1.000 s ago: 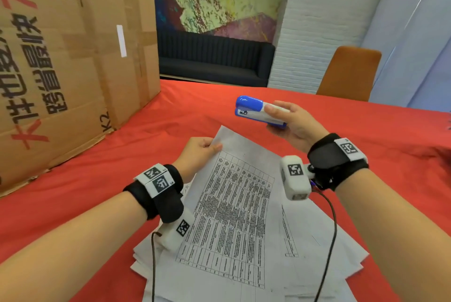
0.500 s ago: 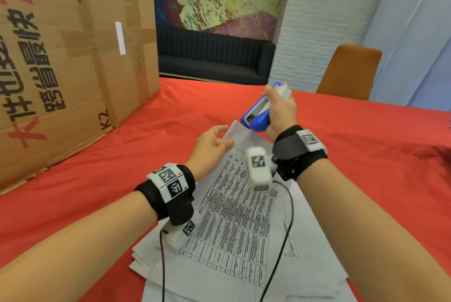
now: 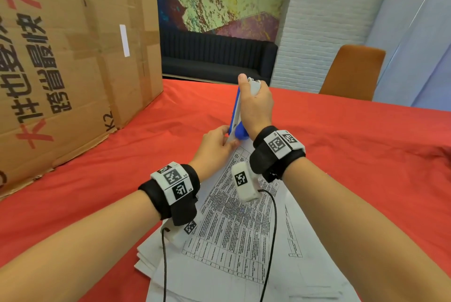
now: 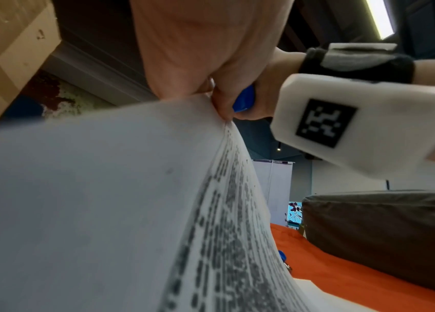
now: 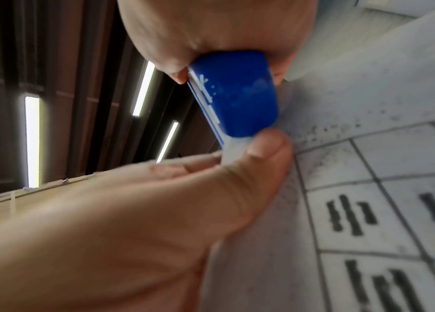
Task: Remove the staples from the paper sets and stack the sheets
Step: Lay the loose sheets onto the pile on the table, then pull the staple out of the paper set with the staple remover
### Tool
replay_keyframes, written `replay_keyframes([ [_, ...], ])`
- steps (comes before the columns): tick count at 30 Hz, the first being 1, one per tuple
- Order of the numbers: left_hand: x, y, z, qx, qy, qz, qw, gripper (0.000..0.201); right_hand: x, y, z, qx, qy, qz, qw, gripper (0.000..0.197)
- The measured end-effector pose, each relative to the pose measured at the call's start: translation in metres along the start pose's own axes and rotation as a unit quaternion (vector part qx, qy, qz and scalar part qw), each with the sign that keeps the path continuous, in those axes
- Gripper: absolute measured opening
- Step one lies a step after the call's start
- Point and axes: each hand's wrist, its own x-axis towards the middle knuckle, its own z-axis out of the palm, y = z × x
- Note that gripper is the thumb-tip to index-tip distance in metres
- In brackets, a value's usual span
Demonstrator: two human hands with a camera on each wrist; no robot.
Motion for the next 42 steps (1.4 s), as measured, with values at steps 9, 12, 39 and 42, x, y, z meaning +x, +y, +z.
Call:
replay_keyframes([
  [9,-0.009,0.014,-0.004,-0.005,-0.043,0.015,0.999,0.037,0.005,-0.009,-0.006,-0.014,-0.033,0.0,0.999,0.042],
  [12,-0.008,0.005,-0.018,-0.032,-0.068,-0.027,0.997,0.057,0.021,-0.008,-0.02,0.006,0.029,0.045,0.999,0.033],
  [39,0.002,-0.076,-0.026,0.012,-0.215,-0.367,0.905,0.059,-0.036,0.092,-0.129,-0.275,-0.263,0.38,0.843,0.042],
  [42,0.006,-0.077,-0.013,0.07,-0.162,-0.334,0.926,0.047,-0.045,0.098,-0.118,-0.279,-0.282,0.409,0.822,0.058],
])
